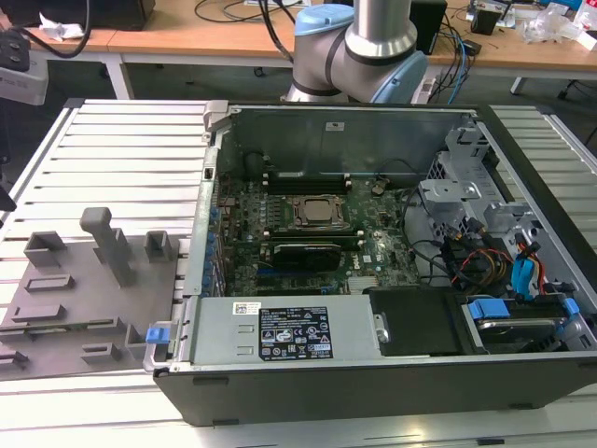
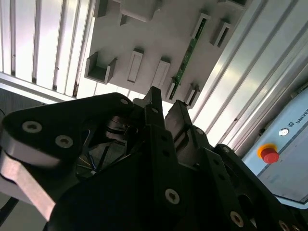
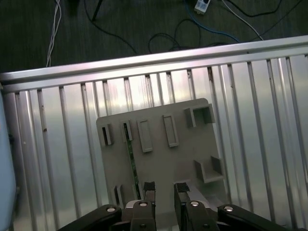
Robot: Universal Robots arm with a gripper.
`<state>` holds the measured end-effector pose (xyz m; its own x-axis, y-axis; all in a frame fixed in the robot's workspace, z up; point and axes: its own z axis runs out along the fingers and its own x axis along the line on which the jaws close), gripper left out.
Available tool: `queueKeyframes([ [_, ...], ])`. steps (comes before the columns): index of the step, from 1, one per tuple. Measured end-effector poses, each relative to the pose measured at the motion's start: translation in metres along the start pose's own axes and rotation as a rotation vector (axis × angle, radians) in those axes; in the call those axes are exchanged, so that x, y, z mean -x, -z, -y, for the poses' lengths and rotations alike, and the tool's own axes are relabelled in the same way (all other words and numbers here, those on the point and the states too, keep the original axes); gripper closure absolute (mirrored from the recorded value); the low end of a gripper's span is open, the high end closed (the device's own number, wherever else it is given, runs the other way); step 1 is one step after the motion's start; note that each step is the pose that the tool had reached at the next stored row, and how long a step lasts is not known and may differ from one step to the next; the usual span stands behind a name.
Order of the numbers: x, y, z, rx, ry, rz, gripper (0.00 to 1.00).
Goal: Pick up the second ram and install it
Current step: 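Pick up the second ram and move it above second insertion slot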
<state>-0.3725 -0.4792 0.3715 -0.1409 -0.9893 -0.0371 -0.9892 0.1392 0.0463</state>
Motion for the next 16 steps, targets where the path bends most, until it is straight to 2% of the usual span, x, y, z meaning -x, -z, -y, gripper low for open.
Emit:
queueKeyframes([
  [16, -0.0004, -0.0110, 0.0005, 0.0001, 0.000, -0.0001, 0.70],
])
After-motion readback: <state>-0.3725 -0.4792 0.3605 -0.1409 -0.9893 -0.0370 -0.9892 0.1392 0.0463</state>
